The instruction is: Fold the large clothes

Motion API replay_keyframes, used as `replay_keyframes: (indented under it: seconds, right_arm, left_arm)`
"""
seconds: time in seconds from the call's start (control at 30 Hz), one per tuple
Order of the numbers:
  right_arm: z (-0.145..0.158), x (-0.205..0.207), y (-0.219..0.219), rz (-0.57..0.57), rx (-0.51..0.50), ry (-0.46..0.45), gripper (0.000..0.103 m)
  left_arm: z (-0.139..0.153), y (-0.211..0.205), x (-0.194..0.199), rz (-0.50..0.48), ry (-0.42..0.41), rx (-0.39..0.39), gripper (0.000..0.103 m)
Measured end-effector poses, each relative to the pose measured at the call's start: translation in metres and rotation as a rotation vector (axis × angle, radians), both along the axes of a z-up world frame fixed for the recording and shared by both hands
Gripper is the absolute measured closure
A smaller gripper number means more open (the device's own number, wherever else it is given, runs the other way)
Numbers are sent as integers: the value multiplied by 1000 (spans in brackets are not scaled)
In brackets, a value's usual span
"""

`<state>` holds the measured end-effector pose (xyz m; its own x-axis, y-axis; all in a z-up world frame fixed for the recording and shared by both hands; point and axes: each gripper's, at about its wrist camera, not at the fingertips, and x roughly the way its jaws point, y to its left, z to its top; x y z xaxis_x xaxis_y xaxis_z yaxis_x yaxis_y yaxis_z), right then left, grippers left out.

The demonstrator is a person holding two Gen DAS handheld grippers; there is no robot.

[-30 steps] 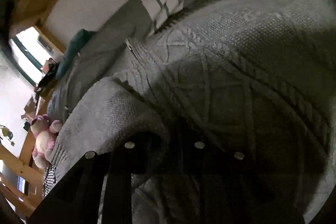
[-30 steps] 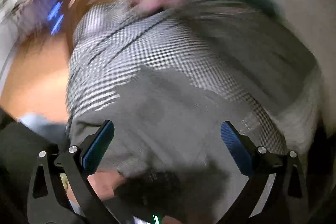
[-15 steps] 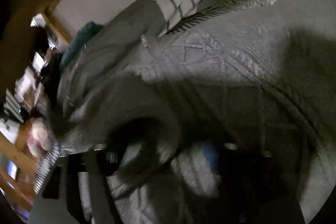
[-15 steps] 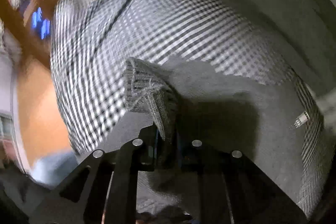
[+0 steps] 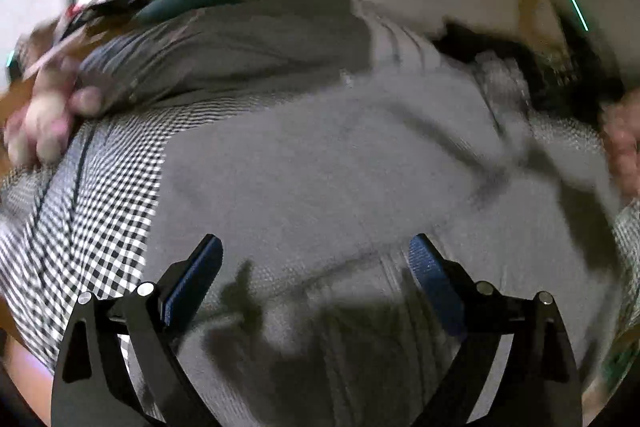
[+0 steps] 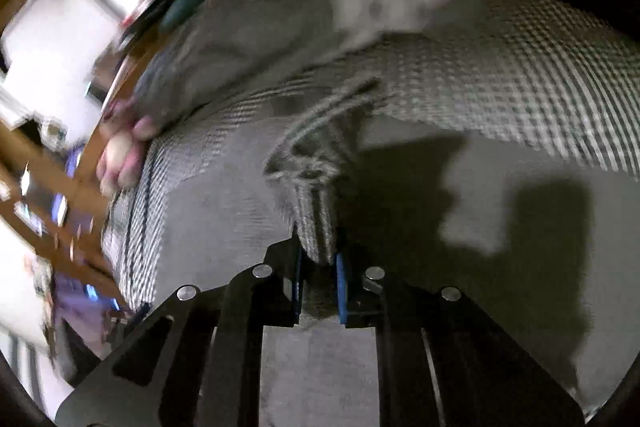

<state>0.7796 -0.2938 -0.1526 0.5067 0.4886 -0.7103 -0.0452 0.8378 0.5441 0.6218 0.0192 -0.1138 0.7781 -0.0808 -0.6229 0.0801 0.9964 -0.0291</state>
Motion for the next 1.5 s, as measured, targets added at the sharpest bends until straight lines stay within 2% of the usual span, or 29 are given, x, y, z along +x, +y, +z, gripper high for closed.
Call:
replay_keyframes:
  seconds: [0.03,0.17,0.23,0.27,0.37,0.4,0.47,0.5,0.53,0.57,0.63,0.67,0.73,0.8,0.83,0.87,0.93,1.07,1.17,1.27,1.33,1.4,1.5]
  right_arm:
    - [-6,-3,-9,-29,22,0,90]
    - [-20,-6,-34,-134,163,14,90]
    - [-21,-11,-44,-146,188,21,90]
    - [-20,-13,-43,-146,193,21,90]
    - [-32,-29,-62,-134,83,71,88]
    - [-37,-36,-74,-152,25,71,81]
    - [-30,-45,-94,-221,-58,28,56]
    - [-22,-54,-102,-272,-100,-7,27]
    - [-10,-63,-106,-323,-160,-56,12]
    - [-1,-67,-104,-331,-203,-91,12]
    - [19,-67,-73,-258,-319,-131,12]
    - [26,-65,-52,-202,-353,-148,12]
    - [33,-57,17,-19,-455,-185,8]
    - [14,-45,78,140,-587,-134,7]
    - [3,-41,92,157,-634,-105,7]
    - [-17,-35,105,171,-690,-37,8]
    - [-39,-33,102,173,-687,38,8]
    - [-42,-60,72,157,-603,15,8]
    - [-31,-75,58,108,-561,-9,8]
    - [-24,-81,70,113,-625,-50,7]
    - [-37,-75,79,146,-701,-23,7]
    - [-43,-71,72,142,-686,-32,6]
    - [-33,-81,61,94,-630,-14,6]
  left_arm:
    - [1,6,5,12,9,-28,10]
    - [-19,27,58,23,159,-154,11]
    - [-37,27,74,40,243,-119,10]
    - [-40,28,76,41,259,-104,10]
    - [-40,25,70,67,237,-55,11]
    - [-41,23,68,64,236,-37,11]
    - [-43,22,66,63,238,-14,11]
    - [-43,22,65,65,238,-7,11]
    - [-42,21,62,69,239,1,11]
    - [-44,25,59,71,240,5,11]
    - [-42,25,50,86,238,20,11]
    - [-41,31,42,91,237,24,10]
    - [-41,35,33,109,230,42,10]
    - [-41,50,32,131,237,23,10]
    - [-42,57,31,133,244,0,11]
    - [-42,60,30,128,247,-9,10]
    - [-44,64,31,120,250,-4,9]
    - [-47,69,31,96,256,-21,8]
    - [-48,67,33,99,258,-8,7]
    - [-49,64,36,98,255,12,7]
    - [-50,65,36,92,251,11,6]
    - [-50,66,35,77,244,10,6]
    - [-51,68,32,53,228,6,6]
